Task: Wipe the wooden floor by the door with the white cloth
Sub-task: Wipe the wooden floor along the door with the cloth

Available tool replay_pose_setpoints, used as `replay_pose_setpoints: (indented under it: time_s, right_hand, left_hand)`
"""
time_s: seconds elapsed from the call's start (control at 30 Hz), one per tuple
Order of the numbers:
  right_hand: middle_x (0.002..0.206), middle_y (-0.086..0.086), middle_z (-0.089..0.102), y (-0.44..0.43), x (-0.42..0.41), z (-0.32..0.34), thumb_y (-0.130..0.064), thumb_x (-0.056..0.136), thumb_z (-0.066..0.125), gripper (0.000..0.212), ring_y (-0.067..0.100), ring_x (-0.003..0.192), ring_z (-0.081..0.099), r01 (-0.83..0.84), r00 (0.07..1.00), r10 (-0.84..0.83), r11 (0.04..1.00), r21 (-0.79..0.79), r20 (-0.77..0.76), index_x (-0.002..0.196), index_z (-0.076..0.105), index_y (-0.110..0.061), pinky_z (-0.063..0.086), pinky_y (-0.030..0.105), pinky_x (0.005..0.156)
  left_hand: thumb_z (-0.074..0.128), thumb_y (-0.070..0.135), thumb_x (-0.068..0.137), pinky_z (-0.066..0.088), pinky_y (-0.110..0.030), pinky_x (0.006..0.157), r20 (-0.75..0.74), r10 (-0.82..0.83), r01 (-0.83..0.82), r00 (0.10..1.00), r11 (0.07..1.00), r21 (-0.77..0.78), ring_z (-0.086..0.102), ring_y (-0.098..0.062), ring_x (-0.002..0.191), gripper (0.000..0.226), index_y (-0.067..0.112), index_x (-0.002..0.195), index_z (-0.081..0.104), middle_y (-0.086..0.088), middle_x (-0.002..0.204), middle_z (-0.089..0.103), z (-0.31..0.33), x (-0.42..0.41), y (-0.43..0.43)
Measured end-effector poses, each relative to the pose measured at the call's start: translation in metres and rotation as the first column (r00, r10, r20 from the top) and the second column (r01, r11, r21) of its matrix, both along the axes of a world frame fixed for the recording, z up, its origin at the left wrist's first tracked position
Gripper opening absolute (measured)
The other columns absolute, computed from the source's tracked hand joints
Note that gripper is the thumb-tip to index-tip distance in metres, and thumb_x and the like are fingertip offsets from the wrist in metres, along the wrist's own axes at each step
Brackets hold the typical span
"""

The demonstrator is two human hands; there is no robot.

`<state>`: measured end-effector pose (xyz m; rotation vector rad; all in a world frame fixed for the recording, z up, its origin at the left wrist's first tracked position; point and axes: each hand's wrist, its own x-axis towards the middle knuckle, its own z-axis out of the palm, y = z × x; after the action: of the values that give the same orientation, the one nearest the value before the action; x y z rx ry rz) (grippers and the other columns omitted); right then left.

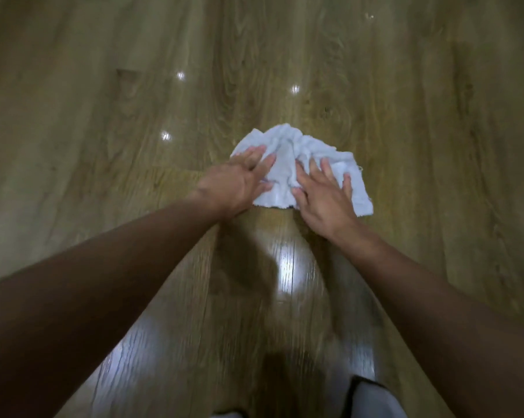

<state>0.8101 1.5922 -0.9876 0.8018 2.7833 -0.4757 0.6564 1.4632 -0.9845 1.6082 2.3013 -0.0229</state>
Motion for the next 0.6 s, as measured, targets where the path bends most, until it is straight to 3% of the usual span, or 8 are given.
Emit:
replay_pose_setpoints:
  time_s: [0.13,0.23,0.33,0.4,0.5,0.6]
  right_hand:
    - [0.155,-0.001,0.029,-0.044,0.004,0.0,-0.033,0.101,0.023,0.048,0.022,0.147,0.013,-0.043,0.998,0.046,0.994,0.098,-0.029,0.147,0.031,-0.022,0.008,0.058,0.114]
    - [0.144,0.002,0.047,-0.085,0.028,-0.002,-0.035,0.096,0.022,0.05,0.024,0.143,0.027,-0.164,0.986,0.167,0.982,0.1,-0.025,0.134,0.05,-0.018,0.017,0.061,0.112]
    - [0.151,-0.002,0.038,-0.082,0.022,-0.001,-0.037,0.098,0.02,0.051,0.021,0.145,0.022,-0.251,0.967,0.253,0.964,0.089,-0.017,0.141,0.043,-0.021,0.012,0.061,0.114]
    - [0.159,-0.005,0.02,-0.07,-0.003,-0.001,-0.039,0.102,0.022,0.05,0.018,0.148,0.007,-0.259,0.966,0.26,0.964,0.059,-0.015,0.15,0.025,-0.026,0.003,0.059,0.114]
    - [0.161,-0.005,0.003,-0.064,-0.048,-0.001,-0.041,0.102,0.023,0.054,0.021,0.148,-0.006,-0.212,0.977,0.212,0.977,-0.01,0.013,0.152,0.009,-0.028,-0.003,0.062,0.112]
    - [0.161,-0.003,0.006,-0.077,-0.052,0.005,-0.038,0.102,0.025,0.055,0.023,0.148,-0.005,-0.21,0.978,0.21,0.977,-0.023,0.01,0.152,0.009,-0.025,-0.001,0.063,0.112]
  left_hand:
    - [0.032,0.036,0.101,0.014,-0.034,0.119,0.021,0.057,-0.057,0.998,0.998,-0.021,0.007,-0.024,0.148,0.058,0.016,0.152,0.012,-0.012,0.16,0.005,0.003,0.008,-0.023]
    - [0.034,0.035,0.095,0.046,-0.047,0.1,0.006,0.011,-0.011,1.0,0.993,0.12,0.043,-0.034,0.133,0.054,0.006,0.14,0.044,-0.019,0.145,0.042,-0.008,0.03,-0.074]
    - [0.031,0.039,0.096,0.049,-0.044,0.097,0.017,-0.043,0.041,0.999,0.996,0.085,0.05,-0.032,0.127,0.054,0.005,0.135,0.049,-0.019,0.141,0.048,-0.009,0.025,-0.108]
    - [0.032,0.042,0.094,0.044,-0.041,0.101,0.01,-0.054,0.053,0.999,0.997,0.059,0.044,-0.034,0.132,0.061,0.002,0.139,0.043,-0.024,0.145,0.039,-0.007,0.005,-0.106]
    - [0.031,0.041,0.101,0.015,-0.034,0.119,-0.009,0.126,-0.126,0.992,0.992,-0.029,0.01,-0.029,0.147,0.062,0.009,0.151,0.015,-0.019,0.158,0.008,0.004,-0.034,-0.094]
    - [0.015,0.048,0.097,0.003,-0.033,0.117,0.018,0.193,-0.189,0.981,0.975,-0.117,0.004,-0.031,0.147,0.067,0.007,0.15,0.02,-0.017,0.158,0.012,0.01,-0.031,-0.095]
